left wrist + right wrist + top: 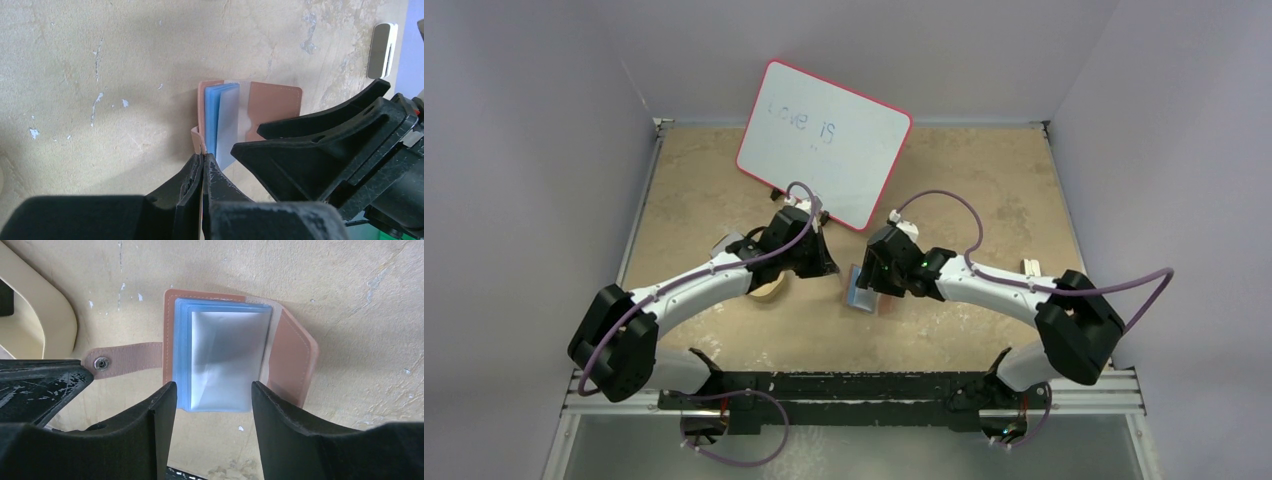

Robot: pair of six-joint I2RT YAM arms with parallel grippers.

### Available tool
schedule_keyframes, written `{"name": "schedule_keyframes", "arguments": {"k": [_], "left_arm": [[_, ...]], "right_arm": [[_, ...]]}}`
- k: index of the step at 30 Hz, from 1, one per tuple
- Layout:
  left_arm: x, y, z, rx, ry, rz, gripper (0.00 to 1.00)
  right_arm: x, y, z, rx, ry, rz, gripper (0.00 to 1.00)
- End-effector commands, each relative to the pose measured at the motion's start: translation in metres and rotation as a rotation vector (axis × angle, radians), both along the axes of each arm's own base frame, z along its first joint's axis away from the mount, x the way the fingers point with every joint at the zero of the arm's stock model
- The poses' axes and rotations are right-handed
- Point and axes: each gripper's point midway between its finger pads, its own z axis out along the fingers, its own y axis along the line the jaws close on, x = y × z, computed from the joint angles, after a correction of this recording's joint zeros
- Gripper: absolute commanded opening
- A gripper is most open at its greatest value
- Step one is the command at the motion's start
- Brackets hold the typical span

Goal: Put the credit cards into the card holder
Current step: Open the card holder at the center of the board.

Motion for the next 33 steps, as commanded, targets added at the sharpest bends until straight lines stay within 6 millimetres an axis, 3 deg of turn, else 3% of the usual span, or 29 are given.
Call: {"name": "schedule_keyframes", "arguments": {"k": [1,6,17,26,33], "left_arm": [[0.005,0.0,0.014,-0.021,-0.056,0.0,0.0],[0.005,0.0,0.015,-0.026,-0.056,0.001,0.0],[0.004,0.0,0.014,-0.026,-0.056,-0.001,0.0],[0.004,0.0,0.014,-0.025,-0.057,-0.002,0.0],[0.004,0.006,0.009,0.013,-0.05,0.014,0.0]], "right_arm": [[0.007,-0.007,0.001,-0.013,-0.026,-0.031,0.59],[0.009,0.001,-0.004,0.019,-0.025,-0.013,0.62],[0.017,-0.01,-0.027,-0.028,0.009,-0.035,0.61],[0.015,-0.007,-0.037,-0.019,0.024,-0.02,0.65],[0.012,-0.033,-0.041,-0.138,0.031,-0.062,0.59]]}}
